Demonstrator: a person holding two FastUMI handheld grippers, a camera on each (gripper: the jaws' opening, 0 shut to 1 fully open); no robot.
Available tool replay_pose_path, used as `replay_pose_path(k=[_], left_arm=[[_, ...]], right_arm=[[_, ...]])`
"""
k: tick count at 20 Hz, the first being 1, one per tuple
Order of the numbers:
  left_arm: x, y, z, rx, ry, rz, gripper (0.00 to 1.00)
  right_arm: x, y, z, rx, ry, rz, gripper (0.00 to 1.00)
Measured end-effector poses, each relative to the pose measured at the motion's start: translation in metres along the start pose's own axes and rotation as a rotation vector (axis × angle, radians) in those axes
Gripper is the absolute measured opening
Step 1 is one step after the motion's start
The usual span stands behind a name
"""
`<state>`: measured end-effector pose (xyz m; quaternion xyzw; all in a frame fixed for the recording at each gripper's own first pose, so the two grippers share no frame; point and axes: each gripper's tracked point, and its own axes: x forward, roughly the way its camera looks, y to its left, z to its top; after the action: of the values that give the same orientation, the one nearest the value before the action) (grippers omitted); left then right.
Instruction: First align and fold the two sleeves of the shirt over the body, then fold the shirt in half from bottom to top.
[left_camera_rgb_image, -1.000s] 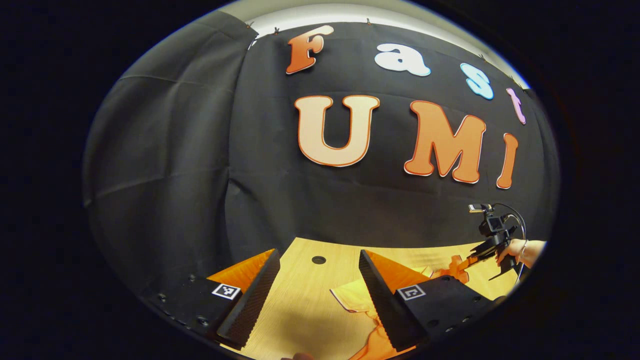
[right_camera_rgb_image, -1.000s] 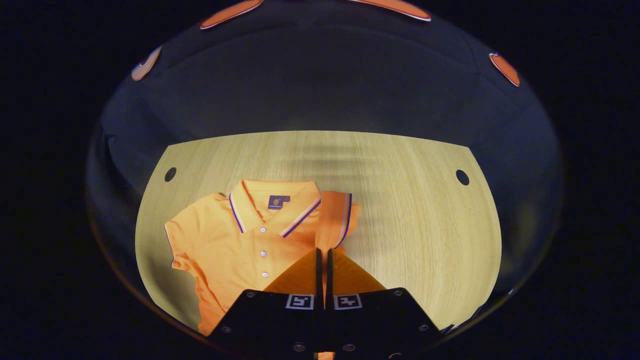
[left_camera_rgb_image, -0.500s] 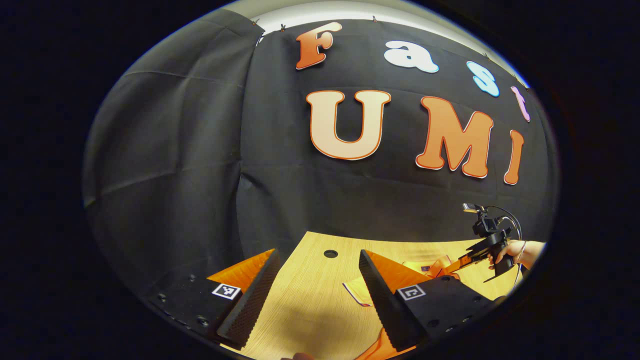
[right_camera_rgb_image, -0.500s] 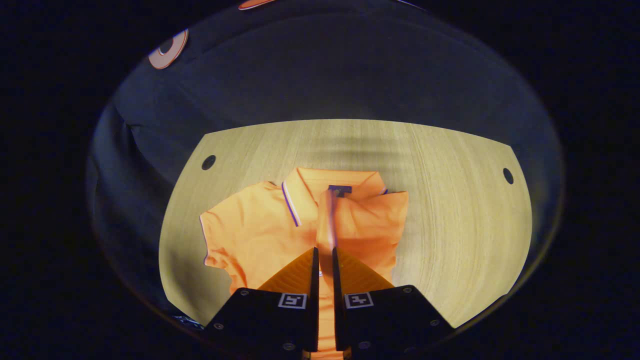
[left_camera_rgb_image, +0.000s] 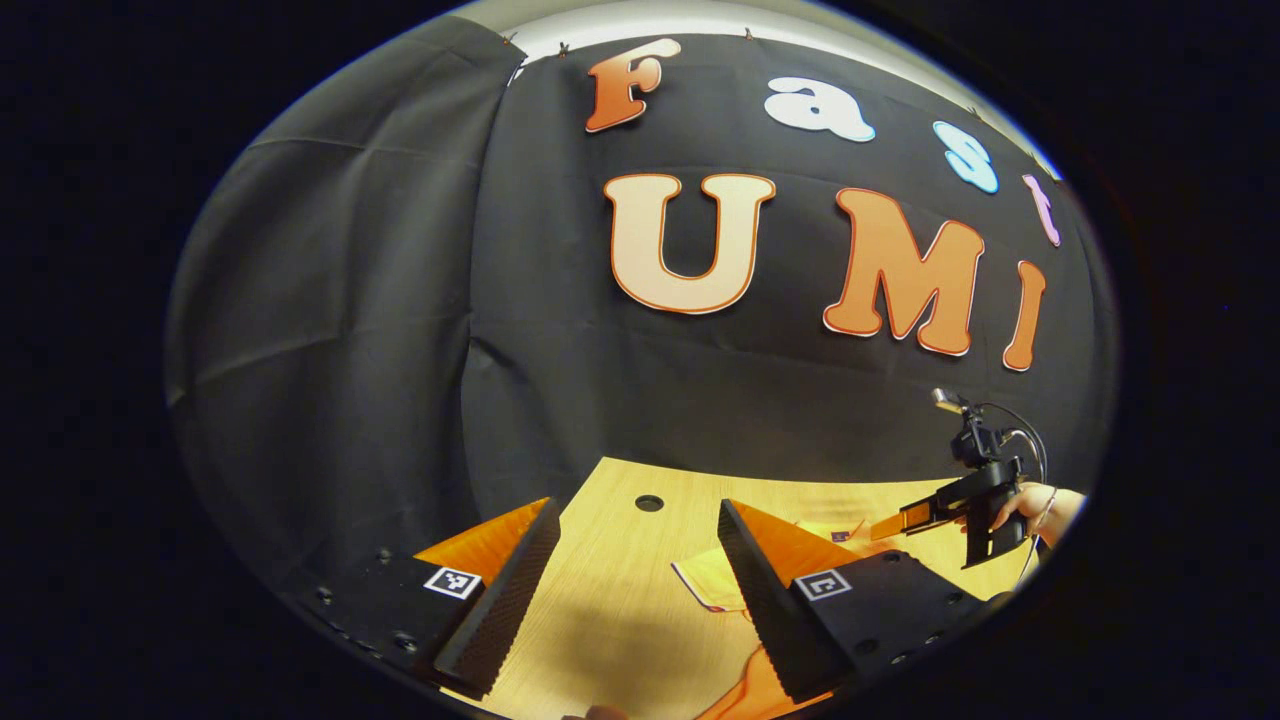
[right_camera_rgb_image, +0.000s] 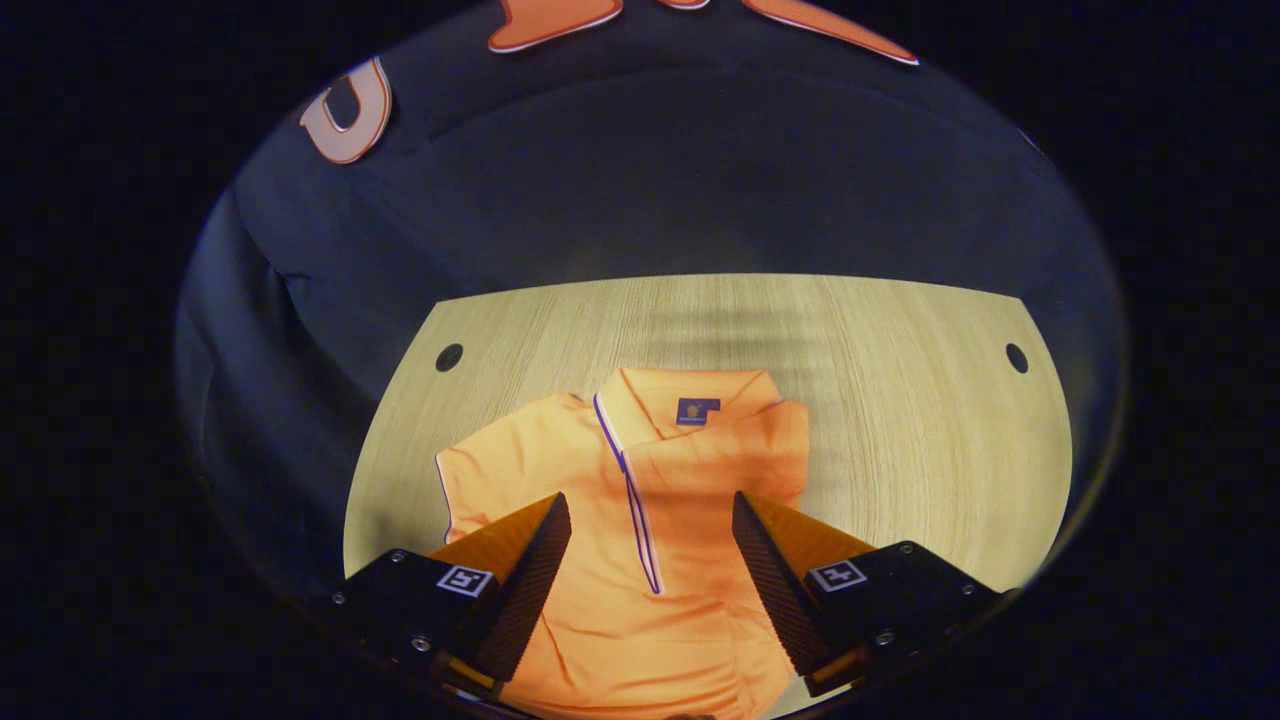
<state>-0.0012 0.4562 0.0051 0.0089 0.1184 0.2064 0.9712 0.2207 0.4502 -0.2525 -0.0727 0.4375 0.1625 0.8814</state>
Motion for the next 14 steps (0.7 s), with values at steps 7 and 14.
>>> replay_pose_path(k=[7,14], left_arm=[[0.016,-0.032,0.003,-0.009,0.018,-0.051,0.98],[0.075,-0.067,-0.029,-0.072,0.192,-0.133,0.98]], right_arm=[[-0.067,-0.033,0.04,0.015,-0.22,-0.069,0.99],[-0.132,-0.066,0.058,-0.07,-0.422,-0.104,0.99]])
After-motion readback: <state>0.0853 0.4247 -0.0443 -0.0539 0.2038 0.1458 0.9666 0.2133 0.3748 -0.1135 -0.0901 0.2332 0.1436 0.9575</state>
